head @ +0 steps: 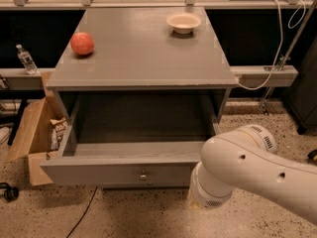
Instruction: Close top drawer
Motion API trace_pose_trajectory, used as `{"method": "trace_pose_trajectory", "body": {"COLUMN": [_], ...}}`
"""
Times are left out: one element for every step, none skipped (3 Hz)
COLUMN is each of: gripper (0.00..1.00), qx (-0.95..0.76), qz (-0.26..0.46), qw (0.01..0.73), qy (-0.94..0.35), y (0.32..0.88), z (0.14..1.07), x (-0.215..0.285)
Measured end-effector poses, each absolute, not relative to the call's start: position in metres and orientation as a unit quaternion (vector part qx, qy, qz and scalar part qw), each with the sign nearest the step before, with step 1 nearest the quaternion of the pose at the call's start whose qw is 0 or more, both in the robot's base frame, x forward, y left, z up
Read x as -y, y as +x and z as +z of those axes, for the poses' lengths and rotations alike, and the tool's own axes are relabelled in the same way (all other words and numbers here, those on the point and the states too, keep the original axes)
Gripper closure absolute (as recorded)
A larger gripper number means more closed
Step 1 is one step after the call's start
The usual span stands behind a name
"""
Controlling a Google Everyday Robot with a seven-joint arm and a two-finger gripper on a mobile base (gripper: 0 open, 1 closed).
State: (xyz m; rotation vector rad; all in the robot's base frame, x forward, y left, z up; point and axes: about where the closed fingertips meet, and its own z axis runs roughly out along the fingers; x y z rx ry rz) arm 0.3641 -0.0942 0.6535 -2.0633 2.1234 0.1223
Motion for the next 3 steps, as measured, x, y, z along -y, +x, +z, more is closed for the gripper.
{"method": "trace_pose_trajectory", "body": {"gripper": [1.00, 1.00, 1.00], "qx": [-0.716, -0.713, -0.707], "qz": [0.026, -0.010, -0.035], "qw": [0.096, 0.117, 0.131], "qy": [-0.691, -0.692, -0.695], "y": [0.375, 0.413, 0.442], "z": [0.650, 0.649, 0.649], "x": [0.097, 0.101, 0.101]}}
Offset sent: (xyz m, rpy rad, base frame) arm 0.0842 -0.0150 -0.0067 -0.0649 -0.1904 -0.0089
